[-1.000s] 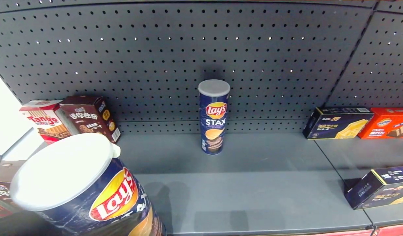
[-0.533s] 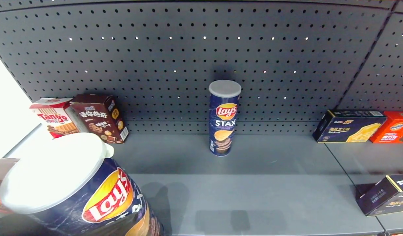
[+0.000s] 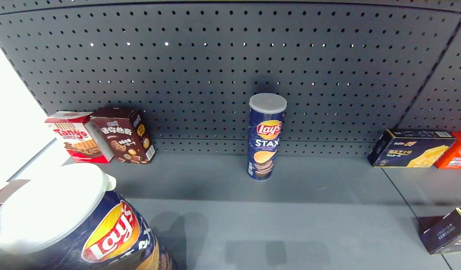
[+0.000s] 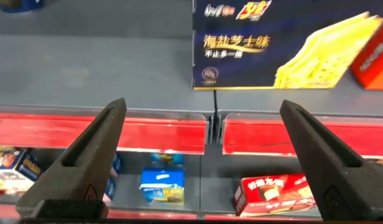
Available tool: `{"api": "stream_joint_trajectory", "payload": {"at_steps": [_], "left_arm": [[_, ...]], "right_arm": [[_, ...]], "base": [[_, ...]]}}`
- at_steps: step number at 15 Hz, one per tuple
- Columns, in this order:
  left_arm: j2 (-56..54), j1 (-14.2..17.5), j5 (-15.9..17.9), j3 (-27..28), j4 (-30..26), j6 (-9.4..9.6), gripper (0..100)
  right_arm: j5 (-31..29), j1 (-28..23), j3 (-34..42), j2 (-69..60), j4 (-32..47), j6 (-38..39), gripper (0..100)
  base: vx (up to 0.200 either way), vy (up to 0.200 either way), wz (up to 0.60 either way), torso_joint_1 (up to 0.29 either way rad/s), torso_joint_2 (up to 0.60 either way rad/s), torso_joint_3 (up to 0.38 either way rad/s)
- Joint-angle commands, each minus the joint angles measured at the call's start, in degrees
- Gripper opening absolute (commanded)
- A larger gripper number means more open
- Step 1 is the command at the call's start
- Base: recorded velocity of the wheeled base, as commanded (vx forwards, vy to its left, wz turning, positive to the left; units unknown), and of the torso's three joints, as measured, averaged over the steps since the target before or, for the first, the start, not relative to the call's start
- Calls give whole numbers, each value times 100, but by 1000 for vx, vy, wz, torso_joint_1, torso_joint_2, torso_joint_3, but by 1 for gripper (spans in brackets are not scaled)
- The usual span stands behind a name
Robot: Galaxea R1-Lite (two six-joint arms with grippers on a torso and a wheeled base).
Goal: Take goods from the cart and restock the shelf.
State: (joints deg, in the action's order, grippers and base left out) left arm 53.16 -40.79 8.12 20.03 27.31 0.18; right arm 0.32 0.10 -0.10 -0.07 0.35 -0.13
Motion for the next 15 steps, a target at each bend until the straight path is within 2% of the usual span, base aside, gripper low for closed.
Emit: {"api": "stream_joint_trajectory", "payload": {"at_steps": [1,2,3,4,5,6,8,10,13,15], "left_arm": [[-78,62,-12,36,-147,-1,0],[-96,133,-21,71,-173,-1,0],[-87,159,5,168,-191,-1,0],[-87,150,14,194,-182,-1,0],[-69,159,23,212,-182,-1,0],[-52,159,32,309,-173,-9,0],[-52,124,58,335,-173,-124,0],[-78,177,252,344,-173,-212,0],[-52,300,427,405,-182,-282,0],[54,300,454,528,-182,-282,0]], "right_arm": [[-14,-10,-17,7,0,-13,100],[56,-10,-368,95,9,-13,100],[223,184,-1467,1537,-44,-13,100],[355,518,-2003,1906,-158,-110,100],[425,649,-2214,1994,-141,-206,100],[610,1045,-2583,2451,61,-408,100],[698,1563,-2732,3136,193,-408,100],[812,1880,-2794,3620,-9,-408,100],[830,2337,-3304,4982,-782,-408,100],[1049,2653,-3646,5500,-949,-391,100]], "base": [[0,0,0,0,0,0],[0,0,0,0,0,0],[0,0,0,0,0,0],[0,0,0,0,0,0],[0,0,0,0,0,0],[0,0,0,0,0,0],[0,0,0,0,0,0],[0,0,0,0,0,0],[0,0,0,0,0,0],[0,0,0,0,0,0]]}}
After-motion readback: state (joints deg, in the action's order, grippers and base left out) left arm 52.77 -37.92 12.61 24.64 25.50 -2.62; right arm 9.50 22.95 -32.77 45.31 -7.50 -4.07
